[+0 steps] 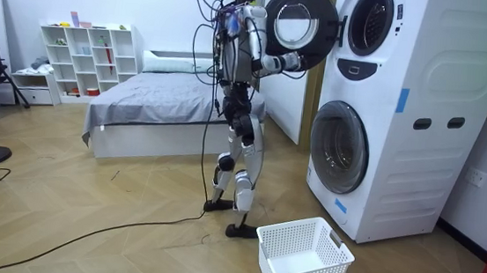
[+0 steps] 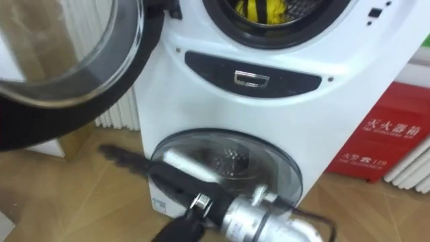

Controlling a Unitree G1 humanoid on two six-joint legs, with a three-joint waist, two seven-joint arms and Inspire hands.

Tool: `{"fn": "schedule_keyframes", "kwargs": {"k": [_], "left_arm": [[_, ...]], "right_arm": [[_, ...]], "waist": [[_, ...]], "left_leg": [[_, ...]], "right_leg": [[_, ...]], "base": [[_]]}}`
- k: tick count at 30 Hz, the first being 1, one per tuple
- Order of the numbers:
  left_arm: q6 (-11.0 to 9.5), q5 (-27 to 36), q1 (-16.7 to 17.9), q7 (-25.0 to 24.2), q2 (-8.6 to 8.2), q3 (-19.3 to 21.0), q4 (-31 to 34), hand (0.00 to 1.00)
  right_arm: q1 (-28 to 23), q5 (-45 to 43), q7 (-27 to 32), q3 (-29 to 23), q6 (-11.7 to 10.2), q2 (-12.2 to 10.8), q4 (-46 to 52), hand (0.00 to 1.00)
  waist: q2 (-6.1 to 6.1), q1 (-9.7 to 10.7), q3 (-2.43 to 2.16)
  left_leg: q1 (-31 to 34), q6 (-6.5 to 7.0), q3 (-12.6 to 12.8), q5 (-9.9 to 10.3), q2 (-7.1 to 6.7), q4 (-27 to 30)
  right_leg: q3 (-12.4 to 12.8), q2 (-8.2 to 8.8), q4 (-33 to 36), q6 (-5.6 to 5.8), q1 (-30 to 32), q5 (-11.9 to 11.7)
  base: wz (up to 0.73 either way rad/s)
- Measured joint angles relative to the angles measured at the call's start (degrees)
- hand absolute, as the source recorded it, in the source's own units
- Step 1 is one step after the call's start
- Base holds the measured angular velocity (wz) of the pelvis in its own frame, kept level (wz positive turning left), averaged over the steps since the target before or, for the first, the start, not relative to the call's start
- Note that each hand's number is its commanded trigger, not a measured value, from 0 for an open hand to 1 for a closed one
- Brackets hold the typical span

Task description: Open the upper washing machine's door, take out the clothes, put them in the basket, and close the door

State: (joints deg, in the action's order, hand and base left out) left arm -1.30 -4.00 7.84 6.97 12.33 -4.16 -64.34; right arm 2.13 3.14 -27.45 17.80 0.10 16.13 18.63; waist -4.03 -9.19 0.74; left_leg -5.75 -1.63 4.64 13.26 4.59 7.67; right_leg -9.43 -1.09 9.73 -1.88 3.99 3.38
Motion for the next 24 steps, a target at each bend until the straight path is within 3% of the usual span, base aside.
{"fn": "schedule_keyframes", "kwargs": {"k": [8, 13, 19, 24], "left_arm": [[0.05, -0.03, -0.3, 2.02, -0.74, 2.01, 0.14, 0.0], [0.04, -0.21, -0.79, 3.63, -1.26, 3.91, 0.3, 0.0], [0.4, -0.95, -0.39, 3.73, -1.43, 3.95, 0.27, 0.0], [2.05, -2.57, -0.41, 4.15, -1.74, 3.9, 0.18, 0.0]], "right_arm": [[0.78, -2.03, 8.97, -6.76, 0.02, -0.02, -0.16, 0.0], [6.9, 2.25, 13.0, -8.01, 0.11, -0.39, -0.03, 0.0], [14.98, 11.05, 15.72, -7.99, 0.13, -1.97, -1.87, 0.0], [17.45, 15.95, 18.32, -7.98, 0.19, -2.57, -2.47, 0.0]], "waist": [[0.84, 1.69, -0.43], [0.59, 1.68, -0.54], [-0.11, 0.88, -0.05], [-0.54, -0.09, 0.05]], "left_leg": [[-0.02, 0.0, 0.02, 0.0, 0.08, -0.03], [-0.5, 0.0, 0.13, -0.02, 0.12, 0.12], [-1.62, 0.0, -0.15, -0.01, 0.12, -0.04], [-1.62, 0.03, -1.06, 0.04, 0.13, -0.25]], "right_leg": [[0.02, -0.1, 0.07, 0.0, 0.05, 0.0], [-0.1, -0.11, 0.09, 0.0, -0.16, 0.0], [-0.4, -0.11, -0.28, 0.13, -1.58, 0.11], [-1.29, -0.06, -0.94, 0.13, -2.33, 0.11]], "base": [[0.0], [0.0], [0.03], [0.1]]}}
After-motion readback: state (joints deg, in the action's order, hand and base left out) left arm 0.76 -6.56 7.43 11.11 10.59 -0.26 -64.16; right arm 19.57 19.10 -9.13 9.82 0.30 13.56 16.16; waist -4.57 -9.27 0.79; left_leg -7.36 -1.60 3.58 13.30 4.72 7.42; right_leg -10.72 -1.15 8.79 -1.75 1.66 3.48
